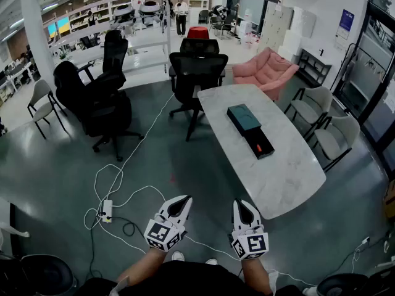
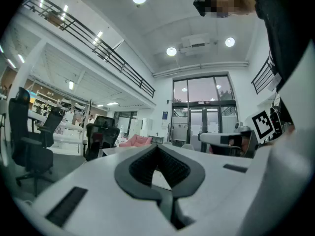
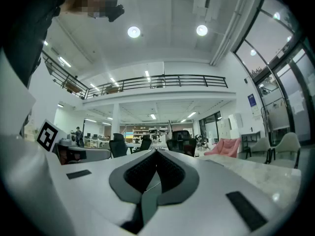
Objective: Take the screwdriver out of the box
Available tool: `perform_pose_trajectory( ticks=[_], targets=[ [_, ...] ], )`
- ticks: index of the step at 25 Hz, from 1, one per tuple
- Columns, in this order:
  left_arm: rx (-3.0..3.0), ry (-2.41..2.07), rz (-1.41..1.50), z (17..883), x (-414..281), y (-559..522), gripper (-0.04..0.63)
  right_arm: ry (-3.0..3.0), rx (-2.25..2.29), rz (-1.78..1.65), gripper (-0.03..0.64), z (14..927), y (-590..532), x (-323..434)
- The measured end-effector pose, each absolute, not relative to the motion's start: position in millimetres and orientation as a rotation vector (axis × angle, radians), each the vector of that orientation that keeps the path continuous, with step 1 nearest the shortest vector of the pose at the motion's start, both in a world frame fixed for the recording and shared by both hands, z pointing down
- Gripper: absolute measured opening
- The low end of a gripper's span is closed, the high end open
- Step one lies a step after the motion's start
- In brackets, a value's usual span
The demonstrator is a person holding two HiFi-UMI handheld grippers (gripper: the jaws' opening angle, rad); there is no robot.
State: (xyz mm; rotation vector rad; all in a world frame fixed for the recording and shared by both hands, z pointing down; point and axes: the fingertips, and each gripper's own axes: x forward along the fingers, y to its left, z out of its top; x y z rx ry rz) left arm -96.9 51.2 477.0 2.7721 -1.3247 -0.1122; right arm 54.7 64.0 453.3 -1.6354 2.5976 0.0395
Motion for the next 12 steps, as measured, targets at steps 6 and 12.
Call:
perform_pose_trajectory(
  ticks=[6,12],
  targets=[
    [2.789,-1.370,-0.094,474,-90,60,0.006,2.615,-1.663,0.211,0.021,443,75,58],
    [2.811,-1.371,-0.133,471,-95,68,0.006,2.617,-1.667,0.208,0.021,446,83,51]
  ],
)
